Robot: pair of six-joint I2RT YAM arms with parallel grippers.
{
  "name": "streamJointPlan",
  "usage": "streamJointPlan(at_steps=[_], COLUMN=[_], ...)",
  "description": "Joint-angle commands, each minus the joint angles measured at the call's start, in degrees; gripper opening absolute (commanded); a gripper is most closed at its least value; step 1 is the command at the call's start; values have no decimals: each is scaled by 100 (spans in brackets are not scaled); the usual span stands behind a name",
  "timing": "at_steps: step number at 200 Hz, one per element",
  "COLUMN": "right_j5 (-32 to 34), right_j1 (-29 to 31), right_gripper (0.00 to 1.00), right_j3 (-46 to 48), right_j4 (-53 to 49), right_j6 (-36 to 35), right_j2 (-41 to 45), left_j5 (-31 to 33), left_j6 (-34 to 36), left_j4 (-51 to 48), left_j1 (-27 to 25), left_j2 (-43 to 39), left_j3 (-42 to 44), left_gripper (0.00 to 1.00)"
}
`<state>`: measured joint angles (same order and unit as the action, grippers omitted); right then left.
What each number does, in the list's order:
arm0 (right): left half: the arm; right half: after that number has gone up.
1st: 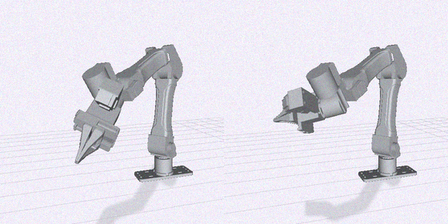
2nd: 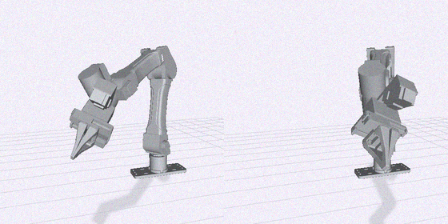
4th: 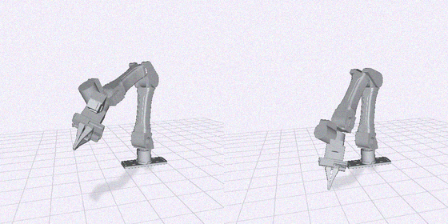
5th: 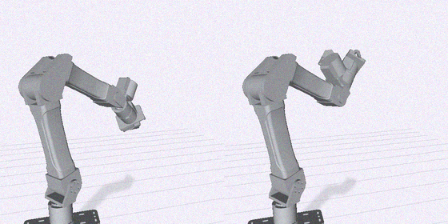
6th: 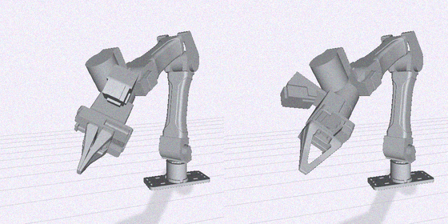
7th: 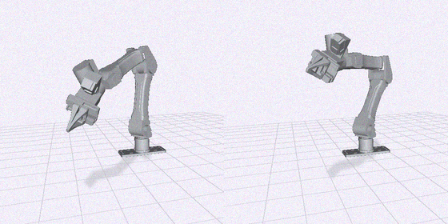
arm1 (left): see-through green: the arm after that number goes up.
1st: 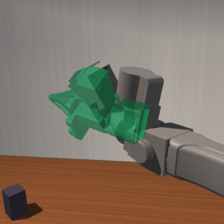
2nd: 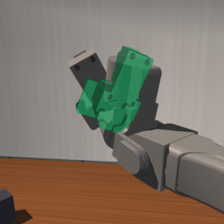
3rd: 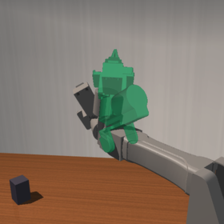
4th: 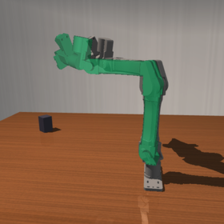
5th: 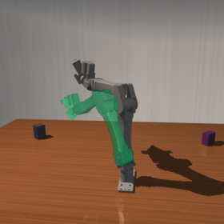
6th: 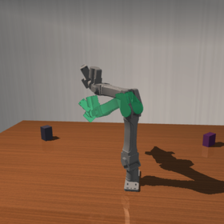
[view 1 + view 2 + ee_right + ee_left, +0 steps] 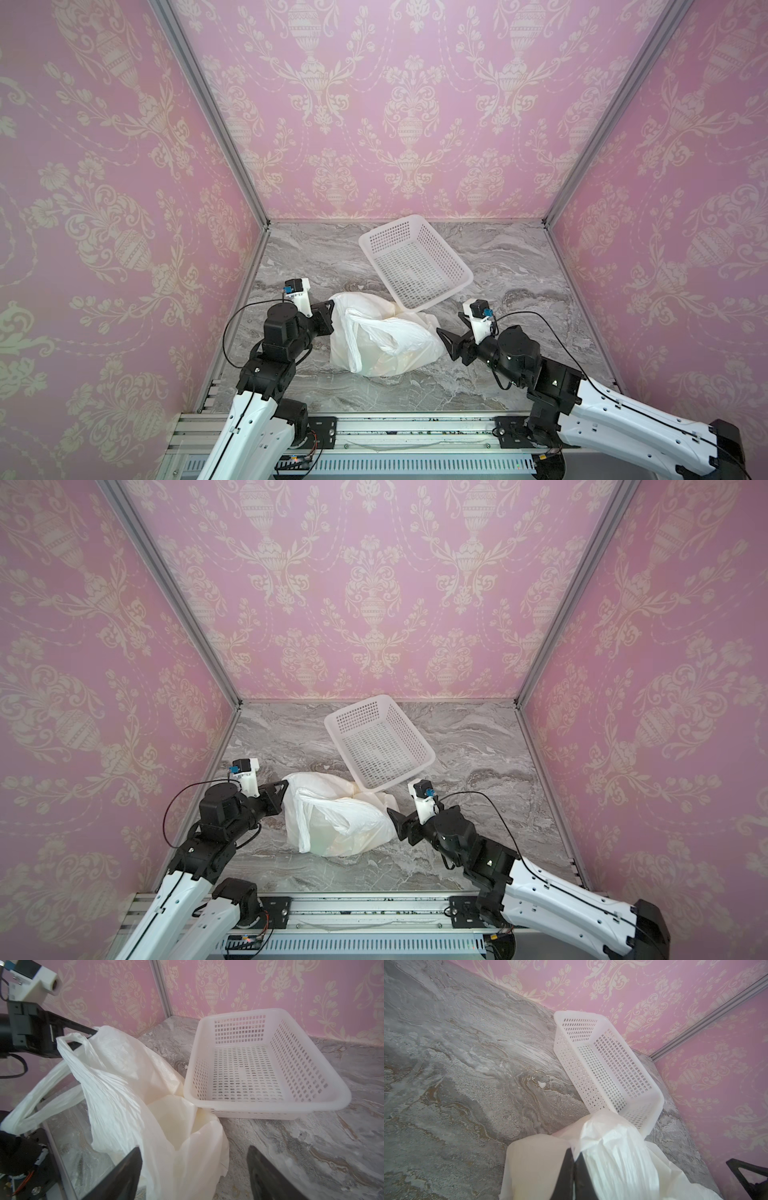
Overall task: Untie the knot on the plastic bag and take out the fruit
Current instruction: 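Grasp one bag handle with the right gripper and lift it over the basket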
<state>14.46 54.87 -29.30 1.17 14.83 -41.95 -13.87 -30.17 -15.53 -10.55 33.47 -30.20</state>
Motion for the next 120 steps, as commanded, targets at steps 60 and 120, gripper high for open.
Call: streamJointPlan(at_steps=[60, 120], right_j5=[147, 1110], right_j1=[1092, 1311], right_gripper=[80, 74], right_j3=[-3006, -4134], right_j4=[-1215, -1372], right_j6=[-752, -910], right_j2=[-3314, -4561], left_j5=[-162, -168], left_j6=[-104, -103], left_j4=[154, 145], left_j1=[44, 44], left_j2=[84, 65], left_j3=[-36, -52], left_gripper=[0, 0])
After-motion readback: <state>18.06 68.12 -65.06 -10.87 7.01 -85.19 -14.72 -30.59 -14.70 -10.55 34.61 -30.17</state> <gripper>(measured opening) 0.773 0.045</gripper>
